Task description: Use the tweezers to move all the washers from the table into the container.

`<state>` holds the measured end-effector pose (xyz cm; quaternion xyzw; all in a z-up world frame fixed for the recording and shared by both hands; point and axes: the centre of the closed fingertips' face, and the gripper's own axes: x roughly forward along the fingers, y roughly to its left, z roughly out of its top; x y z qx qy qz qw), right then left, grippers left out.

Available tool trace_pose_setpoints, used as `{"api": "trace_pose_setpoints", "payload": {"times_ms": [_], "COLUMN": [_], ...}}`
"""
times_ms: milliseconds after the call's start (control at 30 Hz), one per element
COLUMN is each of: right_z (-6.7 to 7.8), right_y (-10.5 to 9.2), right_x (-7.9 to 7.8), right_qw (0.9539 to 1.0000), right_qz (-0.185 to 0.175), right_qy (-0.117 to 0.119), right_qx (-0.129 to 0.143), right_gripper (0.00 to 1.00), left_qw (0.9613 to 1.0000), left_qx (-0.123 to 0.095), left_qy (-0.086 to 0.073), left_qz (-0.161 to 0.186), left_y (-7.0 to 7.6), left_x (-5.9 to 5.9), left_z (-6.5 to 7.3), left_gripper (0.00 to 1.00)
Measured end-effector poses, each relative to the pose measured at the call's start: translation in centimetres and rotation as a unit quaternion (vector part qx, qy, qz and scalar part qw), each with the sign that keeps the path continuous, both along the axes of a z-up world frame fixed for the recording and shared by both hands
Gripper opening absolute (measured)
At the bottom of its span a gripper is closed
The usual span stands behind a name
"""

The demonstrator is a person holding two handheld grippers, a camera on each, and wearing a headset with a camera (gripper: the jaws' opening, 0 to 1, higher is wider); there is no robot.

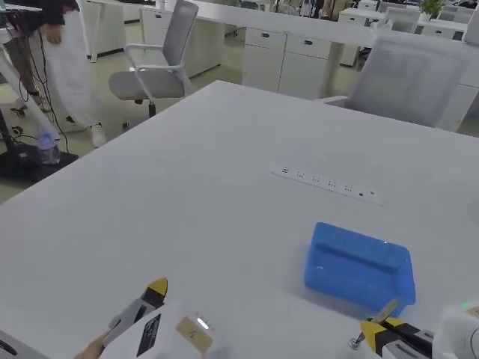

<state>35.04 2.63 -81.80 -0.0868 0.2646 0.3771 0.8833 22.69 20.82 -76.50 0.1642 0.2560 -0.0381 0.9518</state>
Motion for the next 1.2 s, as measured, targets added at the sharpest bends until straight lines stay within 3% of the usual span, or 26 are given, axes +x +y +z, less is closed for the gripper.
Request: {"api": "trace_pose_setpoints", "payload": {"times_ms": [167,300,467,533,1200], "right_z": [0.01,0.01,0.12,0.08,0.36], "right_y": [-0.21,-0.22,-0.08,-0.06,-0.17], "right_x": [-0.06,-0.01,0.16,0.27,0.34], "right_qw": [0.9999,0.9999,1.0000,0.9999,0.9999], "right_qz": [-0.007,-0.003,0.000,0.006,0.001], "right_qy": [-0.006,-0.011,0.008,0.006,0.002], "right_qx": [0.013,0.009,0.000,-0.010,-0.012], "right_gripper": [0.03,0.03,0.01,0.01,0.03], "left_qw": [1.0000,1.0000,1.0000,1.0000,1.0000], "left_qx": [0.000,0.000,0.000,0.000,0.002], "left_qy": [-0.001,-0.001,-0.001,-0.001,0.001], "left_qz": [0.000,0.000,0.000,0.000,0.001], "left_y": [0.04,0.03,0.02,0.03,0.05], "left_x": [-0.01,0.00,0.01,0.00,0.02], "left_z": [0.04,0.06,0.03,0.02,-0.08], "left_gripper": [0.87,0.86,0.86,0.87,0.86]}}
